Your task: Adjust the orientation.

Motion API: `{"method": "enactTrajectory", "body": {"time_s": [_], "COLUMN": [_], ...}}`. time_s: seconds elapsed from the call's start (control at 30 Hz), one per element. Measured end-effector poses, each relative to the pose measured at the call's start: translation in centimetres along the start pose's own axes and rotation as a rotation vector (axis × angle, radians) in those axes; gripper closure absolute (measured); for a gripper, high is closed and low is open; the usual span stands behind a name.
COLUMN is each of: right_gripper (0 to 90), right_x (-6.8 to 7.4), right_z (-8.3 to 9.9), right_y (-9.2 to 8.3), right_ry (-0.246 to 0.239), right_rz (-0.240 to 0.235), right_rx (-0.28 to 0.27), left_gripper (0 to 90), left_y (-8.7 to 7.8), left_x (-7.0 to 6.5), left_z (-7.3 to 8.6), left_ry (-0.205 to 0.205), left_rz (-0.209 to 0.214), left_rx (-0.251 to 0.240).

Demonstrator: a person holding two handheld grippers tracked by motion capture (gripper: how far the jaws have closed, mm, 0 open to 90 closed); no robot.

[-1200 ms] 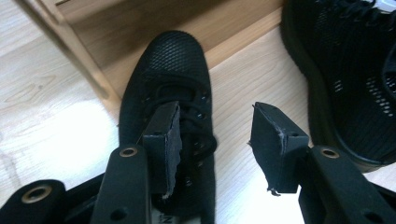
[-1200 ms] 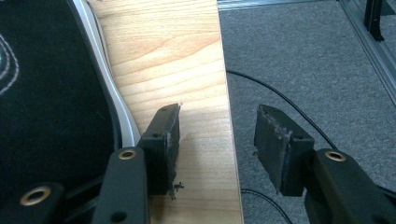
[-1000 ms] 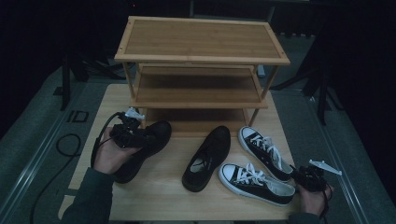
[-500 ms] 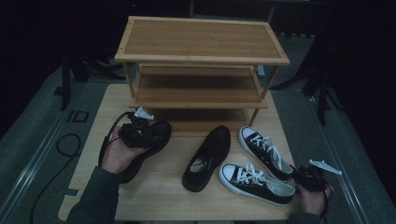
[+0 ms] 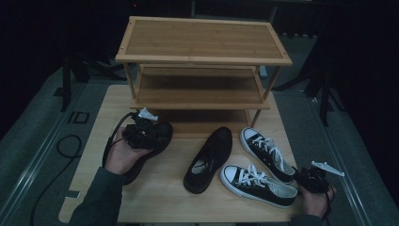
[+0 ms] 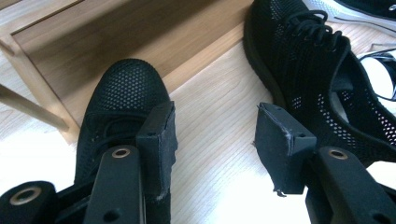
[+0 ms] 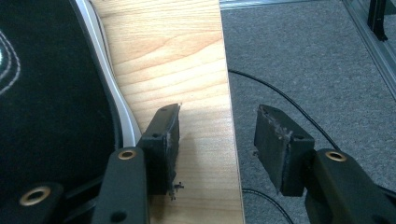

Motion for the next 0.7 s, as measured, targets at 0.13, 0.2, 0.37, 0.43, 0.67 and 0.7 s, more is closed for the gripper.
{"method": "enactTrajectory", "body": {"time_s": [0.13, 0.2, 0.37, 0.43, 0.67, 0.7], "right_gripper": [49.9, 49.9, 50.1, 49.9, 49.6, 49.6], "right_x": [0.0, 0.0, 0.0, 0.0, 0.0, 0.0], "right_z": [0.0, 0.0, 0.0, 0.0, 0.0, 0.0], "right_y": [0.0, 0.0, 0.0, 0.0, 0.0, 0.0], "right_ry": [0.0, -0.001, -0.002, -0.002, -0.001, -0.001], "right_rz": [-0.001, -0.002, -0.003, -0.003, -0.002, -0.002], "right_rx": [0.0, 0.0, 0.001, 0.001, 0.002, 0.002], "left_gripper": [48.9, 48.8, 48.3, 48.2, 48.2, 48.2], "left_y": [0.3, 0.5, 0.7, 0.8, 1.2, 1.3], "left_x": [-0.5, -0.8, -1.1, -1.3, -1.8, -1.9], "left_z": [-0.3, -0.5, -0.8, -0.9, -1.1, -1.2], "left_ry": [0.002, 0.01, 0.022, 0.019, 0.026, 0.029], "left_rz": [0.011, 0.015, 0.02, 0.024, 0.033, 0.035], "left_rx": [-0.003, 0.0, 0.004, 0.003, 0.007, 0.009]}}
Point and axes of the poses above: each handheld gripper's, and its own axes: y roughly forward along the jaws, z roughly out of its underside, x roughly to its left, the point moved 4 cm from there along y, roughly forward along the jaws, and after that the axes turned 1 degree about -z, right-handed, at the moved point
